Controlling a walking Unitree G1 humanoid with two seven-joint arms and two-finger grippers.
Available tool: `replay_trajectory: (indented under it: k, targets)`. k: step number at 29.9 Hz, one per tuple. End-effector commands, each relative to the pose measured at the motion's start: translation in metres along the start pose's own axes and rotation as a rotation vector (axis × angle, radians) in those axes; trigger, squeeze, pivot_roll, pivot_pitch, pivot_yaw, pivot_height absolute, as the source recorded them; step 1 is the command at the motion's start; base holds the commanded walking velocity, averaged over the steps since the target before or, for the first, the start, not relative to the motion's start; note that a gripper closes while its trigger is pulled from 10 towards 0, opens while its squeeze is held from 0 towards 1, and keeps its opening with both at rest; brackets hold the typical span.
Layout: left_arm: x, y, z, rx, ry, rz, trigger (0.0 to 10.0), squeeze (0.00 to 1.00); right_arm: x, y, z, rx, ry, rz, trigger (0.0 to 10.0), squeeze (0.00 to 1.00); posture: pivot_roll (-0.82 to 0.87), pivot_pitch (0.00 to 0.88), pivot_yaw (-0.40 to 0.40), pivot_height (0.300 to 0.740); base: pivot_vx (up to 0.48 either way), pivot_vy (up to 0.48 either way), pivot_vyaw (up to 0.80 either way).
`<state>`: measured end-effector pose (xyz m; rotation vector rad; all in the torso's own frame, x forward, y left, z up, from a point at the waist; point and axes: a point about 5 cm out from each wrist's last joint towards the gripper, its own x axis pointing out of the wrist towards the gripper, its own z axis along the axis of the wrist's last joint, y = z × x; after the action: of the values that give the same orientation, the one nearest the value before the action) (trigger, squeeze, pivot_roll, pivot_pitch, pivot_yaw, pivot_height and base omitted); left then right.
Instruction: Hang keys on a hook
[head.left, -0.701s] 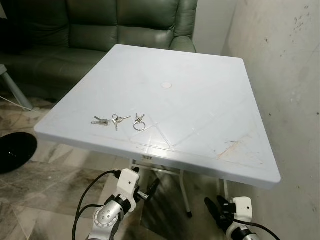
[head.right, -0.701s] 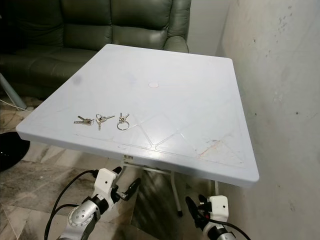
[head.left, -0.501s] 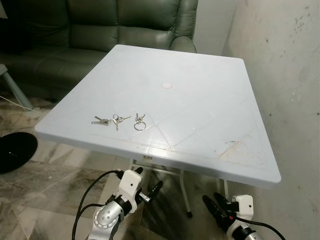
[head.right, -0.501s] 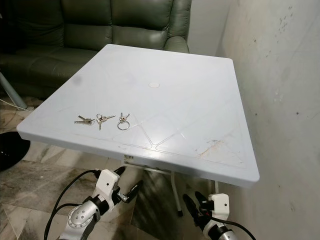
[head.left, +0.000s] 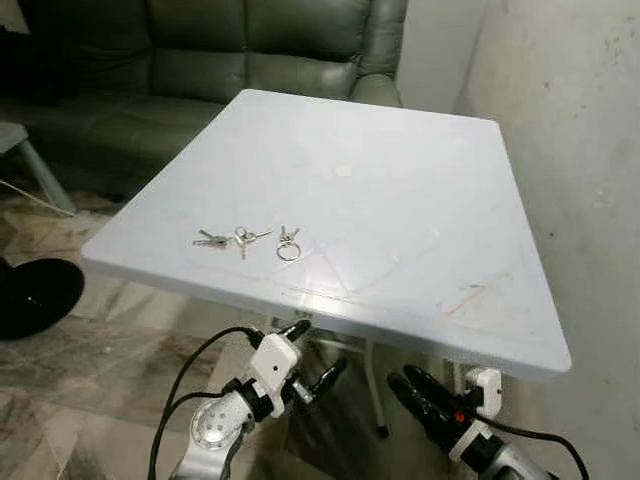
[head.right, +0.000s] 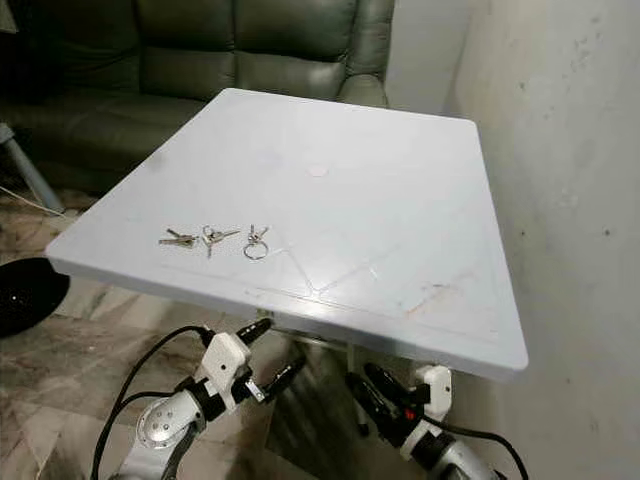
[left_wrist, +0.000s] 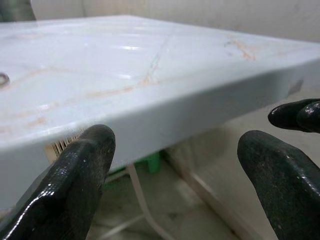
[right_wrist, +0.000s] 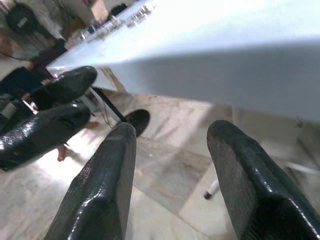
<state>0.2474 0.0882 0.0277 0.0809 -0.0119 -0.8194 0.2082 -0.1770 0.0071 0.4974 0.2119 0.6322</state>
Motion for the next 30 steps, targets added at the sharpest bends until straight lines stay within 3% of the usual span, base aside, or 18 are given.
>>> replay_trajectory:
  k: [1,7,13,22,30]
  targets:
    - [0.002,-0.001,0.006,0.009,-0.011,-0.025,10.0,0.00,0.005,0.004,0.011,0.012,-0.038,0.020,10.0,0.00,0.00,0.000,-0.051,0.740,0.000,0.000,0.00]
    - [0.006,0.002,0.017,0.021,-0.044,-0.030,10.0,0.00,0.020,0.010,0.027,0.033,-0.107,0.034,10.0,0.00,0.00,0.000,-0.054,0.740,0.000,0.000,0.00]
    - [0.010,0.010,0.029,-0.007,-0.087,0.008,10.0,0.00,0.024,0.012,0.034,0.035,-0.124,0.030,10.0,0.00,0.01,0.000,-0.059,0.740,0.000,0.000,0.00]
    - [0.013,0.031,0.047,-0.105,-0.158,0.129,10.0,0.00,0.032,0.010,0.046,-0.001,-0.175,-0.056,10.0,0.00,0.02,0.000,-0.062,0.740,0.000,0.000,0.00]
    - [0.011,0.054,0.067,-0.238,-0.239,0.286,10.0,0.00,0.040,0.007,0.063,-0.115,-0.248,-0.201,10.0,0.00,0.01,0.000,-0.064,0.740,0.000,0.000,0.00]
